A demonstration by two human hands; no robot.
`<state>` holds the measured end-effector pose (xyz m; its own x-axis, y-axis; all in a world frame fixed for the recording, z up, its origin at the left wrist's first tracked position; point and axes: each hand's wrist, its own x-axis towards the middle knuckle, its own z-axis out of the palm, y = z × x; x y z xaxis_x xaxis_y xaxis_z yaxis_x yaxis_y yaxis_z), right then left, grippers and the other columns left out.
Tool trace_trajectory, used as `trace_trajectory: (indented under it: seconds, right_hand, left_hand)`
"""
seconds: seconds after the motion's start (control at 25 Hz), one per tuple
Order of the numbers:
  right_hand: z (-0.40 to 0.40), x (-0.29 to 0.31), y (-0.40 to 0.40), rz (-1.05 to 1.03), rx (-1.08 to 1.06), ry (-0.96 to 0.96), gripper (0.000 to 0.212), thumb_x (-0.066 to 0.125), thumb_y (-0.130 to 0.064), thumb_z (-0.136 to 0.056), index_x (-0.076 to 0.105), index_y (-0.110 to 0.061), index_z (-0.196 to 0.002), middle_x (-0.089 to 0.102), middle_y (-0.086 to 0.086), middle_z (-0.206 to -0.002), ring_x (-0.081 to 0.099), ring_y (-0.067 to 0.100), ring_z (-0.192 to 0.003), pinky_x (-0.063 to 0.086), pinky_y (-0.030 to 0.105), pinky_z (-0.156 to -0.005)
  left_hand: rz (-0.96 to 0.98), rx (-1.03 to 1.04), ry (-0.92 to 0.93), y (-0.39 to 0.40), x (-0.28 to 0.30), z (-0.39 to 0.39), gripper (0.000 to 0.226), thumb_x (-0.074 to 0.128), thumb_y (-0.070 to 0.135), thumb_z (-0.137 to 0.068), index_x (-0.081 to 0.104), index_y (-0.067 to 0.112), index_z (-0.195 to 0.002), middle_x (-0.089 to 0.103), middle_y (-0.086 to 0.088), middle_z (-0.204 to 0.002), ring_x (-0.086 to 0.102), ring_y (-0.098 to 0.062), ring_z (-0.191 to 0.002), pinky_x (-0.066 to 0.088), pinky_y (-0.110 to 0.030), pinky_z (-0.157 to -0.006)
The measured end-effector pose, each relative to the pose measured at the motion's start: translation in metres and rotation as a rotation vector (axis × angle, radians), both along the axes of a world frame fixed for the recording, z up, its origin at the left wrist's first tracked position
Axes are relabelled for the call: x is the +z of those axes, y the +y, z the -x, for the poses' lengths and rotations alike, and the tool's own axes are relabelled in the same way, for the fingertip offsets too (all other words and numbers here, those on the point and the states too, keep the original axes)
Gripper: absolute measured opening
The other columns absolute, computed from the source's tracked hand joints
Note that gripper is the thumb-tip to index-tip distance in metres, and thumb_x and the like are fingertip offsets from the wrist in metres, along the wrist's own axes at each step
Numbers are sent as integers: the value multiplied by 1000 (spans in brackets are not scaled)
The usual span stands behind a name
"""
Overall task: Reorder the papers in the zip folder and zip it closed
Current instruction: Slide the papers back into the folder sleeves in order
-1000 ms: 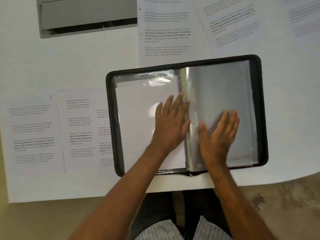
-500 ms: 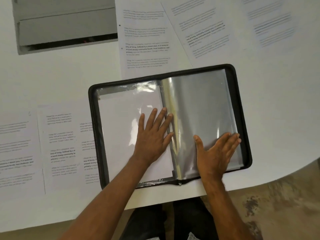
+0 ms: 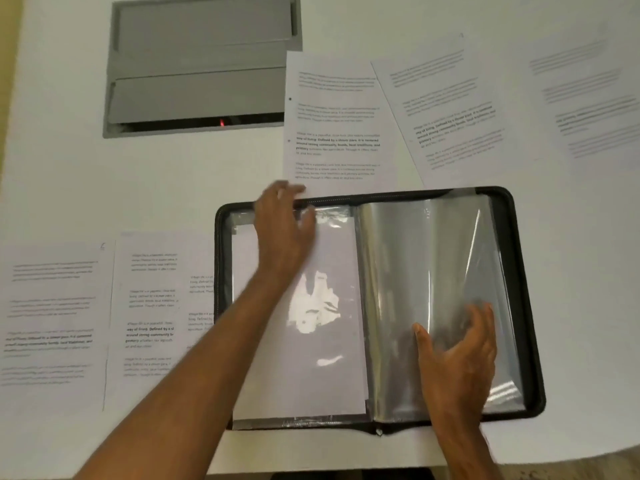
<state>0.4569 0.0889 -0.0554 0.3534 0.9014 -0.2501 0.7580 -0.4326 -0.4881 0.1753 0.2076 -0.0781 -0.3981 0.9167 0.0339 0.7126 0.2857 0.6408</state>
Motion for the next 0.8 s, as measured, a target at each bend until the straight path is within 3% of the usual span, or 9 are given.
trace_trajectory:
  seconds: [0.08,0.28,0.36,0.44,0.64,0.8]
  right_hand:
    - [-4,7,13,36,-44,30,111,91,-45,-71,22,-27,-156,39,5,-157,41,34,-142,43,65,-109]
    - [-14,11,33,132,24,-68,133,95,-55,-57,14,-27,-159,47,10,-148,38,39,-139,41,66,-109]
    - [-18,10,36,166,52,-113,134,94,-60,-54,17,-24,-158,49,14,-144,39,41,-135,41,64,-108]
    - [-21,9,39,211,97,-159,130,89,-68,-55,22,-23,-157,48,18,-144,39,41,-134,42,61,-107]
    - [-22,8,42,268,166,-209,125,79,-80,-59,25,-29,-159,42,12,-146,37,34,-131,46,58,-103]
    - [-21,7,42,243,163,-204,125,78,-81,-60,25,-27,-160,36,9,-154,34,34,-138,45,58,-106]
  left_hand:
    - [124,181,-141,44,9,22,43,66,30,-94,57,14,-133,56,-6,-136,47,-26,-129,33,-32,-108]
    - [361,395,-409,117,22,41,52,73,40,-90,51,20,-132,62,3,-118,58,-26,-119,44,-48,-107]
    - [342,397,-482,127,23,40,32,74,37,-91,55,20,-111,60,10,-99,62,-23,-107,51,-42,-97]
    - [302,363,-508,130,24,37,18,71,32,-95,58,21,-90,63,10,-89,67,-20,-95,52,-31,-76]
    - [102,268,-383,125,35,37,20,55,28,-104,71,18,-97,68,9,-88,61,-3,-77,41,-9,-59]
    - [-54,307,-367,122,57,44,23,52,24,-106,67,12,-93,64,6,-83,57,-3,-69,43,-8,-57]
